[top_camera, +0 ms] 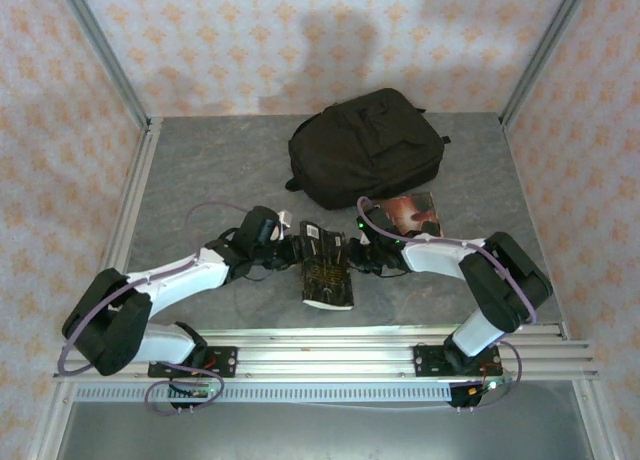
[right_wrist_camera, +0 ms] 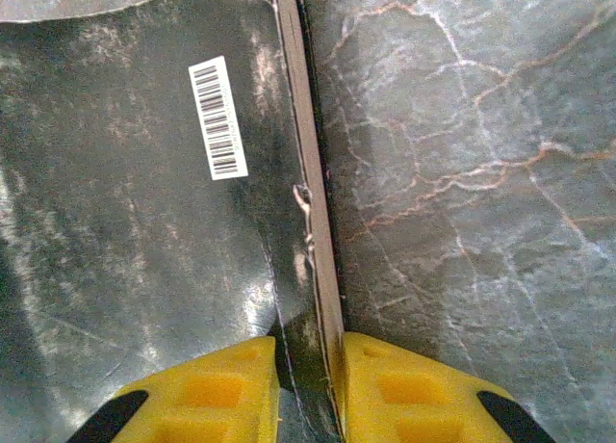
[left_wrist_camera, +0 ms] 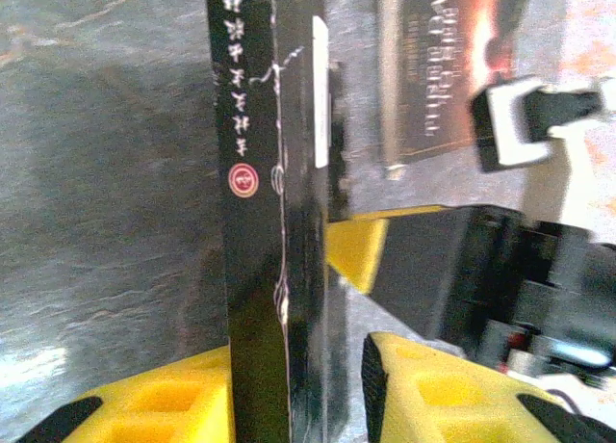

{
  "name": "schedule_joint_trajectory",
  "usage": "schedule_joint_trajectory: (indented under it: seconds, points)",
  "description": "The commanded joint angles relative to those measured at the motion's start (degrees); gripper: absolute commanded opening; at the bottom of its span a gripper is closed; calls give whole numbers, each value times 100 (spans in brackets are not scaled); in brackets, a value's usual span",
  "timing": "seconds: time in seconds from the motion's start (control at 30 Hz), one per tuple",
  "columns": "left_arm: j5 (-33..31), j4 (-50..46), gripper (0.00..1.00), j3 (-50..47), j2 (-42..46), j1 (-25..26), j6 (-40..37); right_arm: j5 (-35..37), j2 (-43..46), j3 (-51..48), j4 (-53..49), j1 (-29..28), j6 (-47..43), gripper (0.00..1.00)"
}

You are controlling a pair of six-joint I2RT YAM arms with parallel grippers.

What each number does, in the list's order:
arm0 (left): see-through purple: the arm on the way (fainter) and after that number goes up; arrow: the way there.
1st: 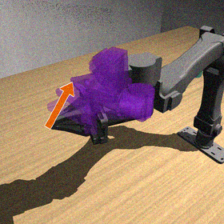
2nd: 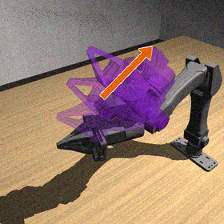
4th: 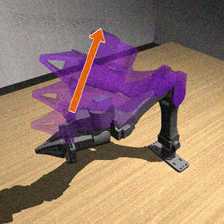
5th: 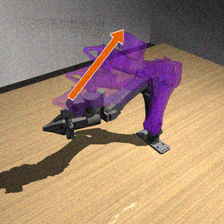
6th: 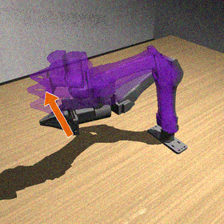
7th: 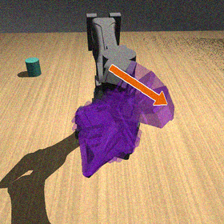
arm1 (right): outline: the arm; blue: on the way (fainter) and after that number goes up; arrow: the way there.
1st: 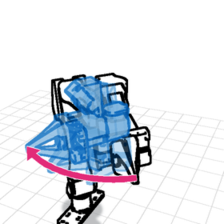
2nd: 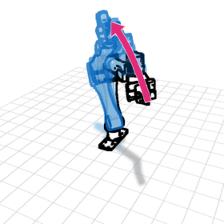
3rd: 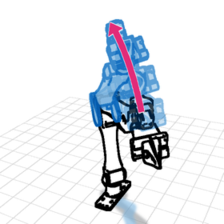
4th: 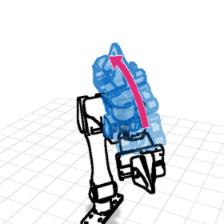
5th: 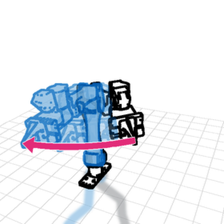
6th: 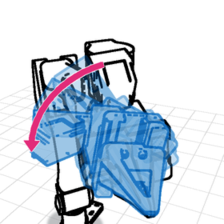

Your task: Pack books, pencil case, and school supplies into a backpack

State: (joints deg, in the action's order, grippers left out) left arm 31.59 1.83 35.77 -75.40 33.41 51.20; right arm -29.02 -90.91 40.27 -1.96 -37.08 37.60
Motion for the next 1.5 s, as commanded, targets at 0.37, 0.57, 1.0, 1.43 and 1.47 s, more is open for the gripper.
schedule_joint_trajectory:
  seconds: [0.37, 0.57, 1.0, 1.43, 1.47]
  points:
    - [441, 1364, 35, -319, -873, 157, 487, 171, -169, -116, -131, -19, -60, 21]
    - [108, 451, 14, -17, -280, 157, -11, 349, 121, -173, -325, 20, -93, 21]
    - [552, -195, 0, 213, 1737, 61, -792, -259, 3009, -68, -1040, 508, -523, 87]
    - [1589, 1460, 0, 165, 2857, 350, 112, -1623, 3695, -59, -179, 553, -100, 100]
    - [1628, 1487, 0, 191, 2855, 411, 136, -1820, 3687, -108, 107, 553, 72, 99]
